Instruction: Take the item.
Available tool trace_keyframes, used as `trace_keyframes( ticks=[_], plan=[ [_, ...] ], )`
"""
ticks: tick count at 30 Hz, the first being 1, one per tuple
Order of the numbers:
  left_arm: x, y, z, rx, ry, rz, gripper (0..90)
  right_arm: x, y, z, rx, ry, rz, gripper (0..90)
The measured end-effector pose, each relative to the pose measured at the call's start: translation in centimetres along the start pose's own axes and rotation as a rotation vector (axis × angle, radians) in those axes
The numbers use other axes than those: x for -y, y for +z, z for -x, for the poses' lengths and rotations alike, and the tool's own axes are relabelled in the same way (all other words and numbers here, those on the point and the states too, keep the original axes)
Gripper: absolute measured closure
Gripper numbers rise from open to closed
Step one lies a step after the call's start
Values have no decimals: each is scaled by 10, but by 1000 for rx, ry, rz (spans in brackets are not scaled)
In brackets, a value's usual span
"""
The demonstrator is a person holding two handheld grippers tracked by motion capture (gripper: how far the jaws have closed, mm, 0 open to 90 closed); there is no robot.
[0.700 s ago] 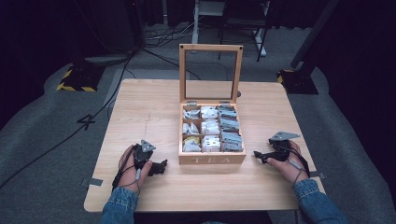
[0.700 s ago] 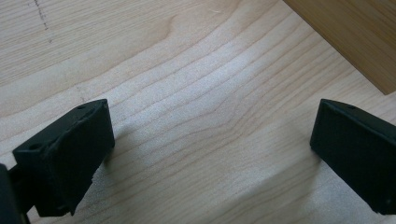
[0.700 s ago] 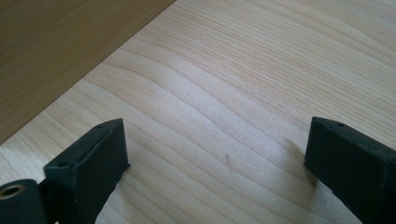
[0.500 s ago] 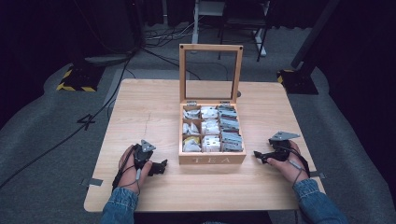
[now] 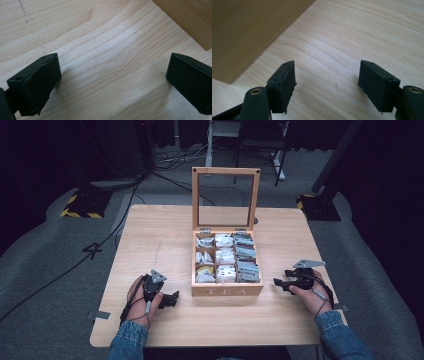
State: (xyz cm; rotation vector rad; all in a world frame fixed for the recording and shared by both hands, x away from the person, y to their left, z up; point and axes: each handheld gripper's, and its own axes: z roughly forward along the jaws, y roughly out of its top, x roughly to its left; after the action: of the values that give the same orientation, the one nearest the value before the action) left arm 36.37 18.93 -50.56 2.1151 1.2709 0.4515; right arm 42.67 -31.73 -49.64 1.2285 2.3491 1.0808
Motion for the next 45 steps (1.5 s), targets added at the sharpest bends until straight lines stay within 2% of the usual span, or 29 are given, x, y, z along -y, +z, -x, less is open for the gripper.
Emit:
trace_keyframes(
  ticks=[1,7,12,15,16,19,23,31,32,33,34,36,39,45],
  plan=[
    [0,0,0,0,0,0,1,-3,-3,0,-13,8,13,305],
    [0,0,0,0,0,0,1,-12,-14,-4,-22,17,47,310],
    [0,0,0,0,0,0,1,-24,-30,-13,-66,31,63,331],
    [0,0,0,0,0,0,1,-35,-38,-25,-94,23,82,349],
    [0,0,0,0,0,0,1,-35,-38,-25,-94,23,82,349],
    [0,0,0,0,0,0,1,-43,-40,-32,-133,11,74,376],
    [0,0,0,0,0,0,1,-59,-47,-39,-146,-4,99,402],
    [0,0,0,0,0,0,1,-71,-57,-53,-171,-18,117,435],
    [0,0,0,0,0,0,1,-73,-58,-57,-174,-22,119,443],
    [0,0,0,0,0,0,1,-77,-58,-67,-179,-34,114,459],
    [0,0,0,0,0,0,1,-77,-58,-67,-179,-34,114,459],
    [0,0,0,0,0,0,1,-82,-56,-81,-194,-59,100,465],
    [0,0,0,0,0,0,1,-89,-55,-94,-214,-81,96,475],
    [0,0,0,0,2,-2,1,-102,-45,-110,-241,-95,90,501]
  ],
)
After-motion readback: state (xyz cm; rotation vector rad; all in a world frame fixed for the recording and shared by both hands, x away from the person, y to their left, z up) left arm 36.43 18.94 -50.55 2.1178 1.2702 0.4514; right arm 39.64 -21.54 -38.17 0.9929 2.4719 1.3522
